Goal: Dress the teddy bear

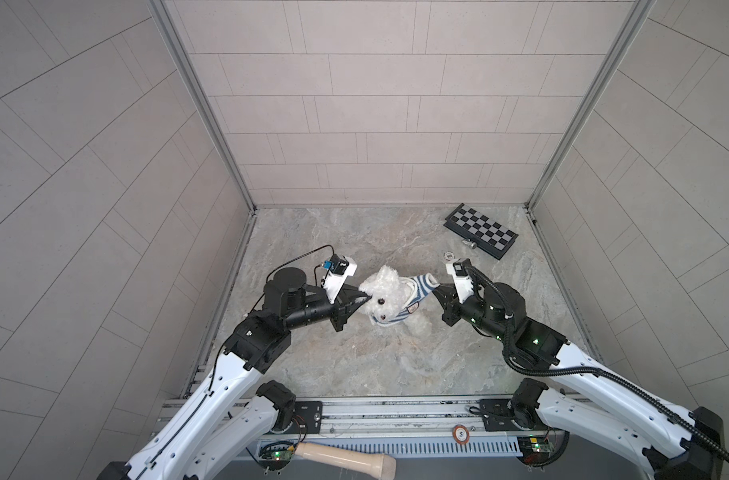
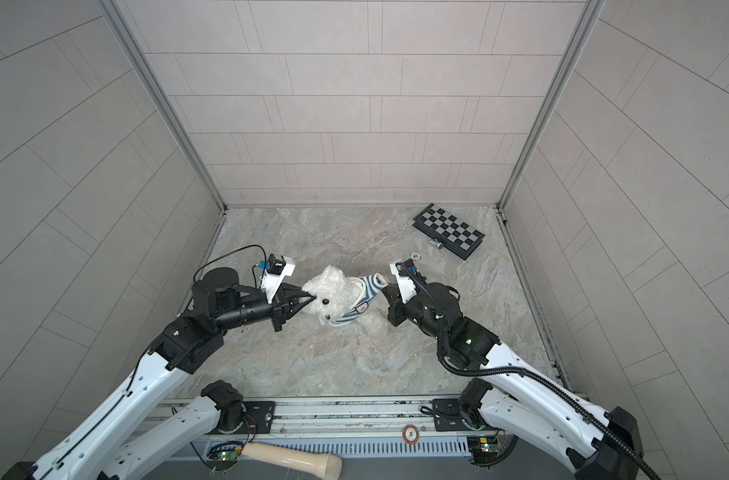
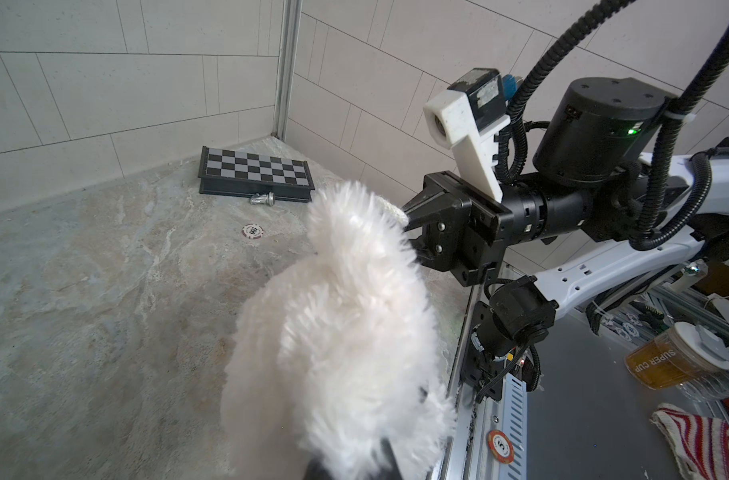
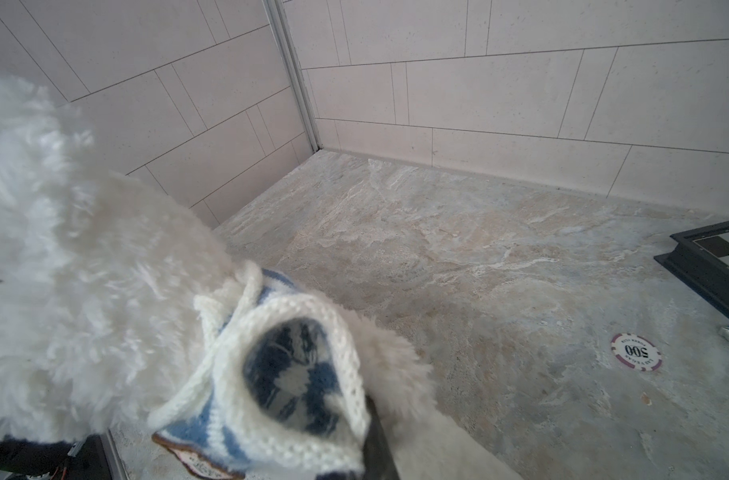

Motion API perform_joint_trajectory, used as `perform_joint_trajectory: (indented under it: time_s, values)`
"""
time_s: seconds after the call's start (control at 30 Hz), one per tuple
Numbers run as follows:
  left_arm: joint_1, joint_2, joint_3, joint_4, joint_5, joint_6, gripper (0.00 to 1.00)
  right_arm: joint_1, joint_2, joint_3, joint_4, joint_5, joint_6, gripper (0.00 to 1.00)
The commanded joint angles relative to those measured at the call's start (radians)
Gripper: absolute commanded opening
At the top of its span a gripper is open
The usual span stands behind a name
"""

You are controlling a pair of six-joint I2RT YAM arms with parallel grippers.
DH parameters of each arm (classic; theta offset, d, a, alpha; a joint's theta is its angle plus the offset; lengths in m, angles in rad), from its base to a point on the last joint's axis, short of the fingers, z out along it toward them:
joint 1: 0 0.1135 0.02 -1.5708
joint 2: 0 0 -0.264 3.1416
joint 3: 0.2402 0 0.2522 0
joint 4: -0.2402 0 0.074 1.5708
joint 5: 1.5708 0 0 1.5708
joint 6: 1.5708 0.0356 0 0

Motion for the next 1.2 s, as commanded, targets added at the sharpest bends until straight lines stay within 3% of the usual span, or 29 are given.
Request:
perform_joint_trajectory:
  time_s: [0.0, 0.77, 1.07, 1.17]
  values:
    - [0.042, -0.024, 0.006, -0.025, -0.002, 0.035, 0.00, -0.019, -0.024, -0.026, -0.063, 0.084, 0.007, 0.00]
    - [0.048, -0.079, 0.019, -0.087, -0.084, 0.084, 0.00, -0.048, -0.038, -0.017, -0.236, 0.235, 0.015, 0.00]
    - [0.049, -0.124, -0.010, -0.017, -0.072, 0.042, 0.00, -0.048, -0.029, -0.021, -0.228, 0.222, 0.009, 0.00]
    - [0.049, -0.119, -0.011, -0.018, -0.065, 0.040, 0.00, -0.042, -0.024, 0.014, -0.192, 0.163, -0.033, 0.00]
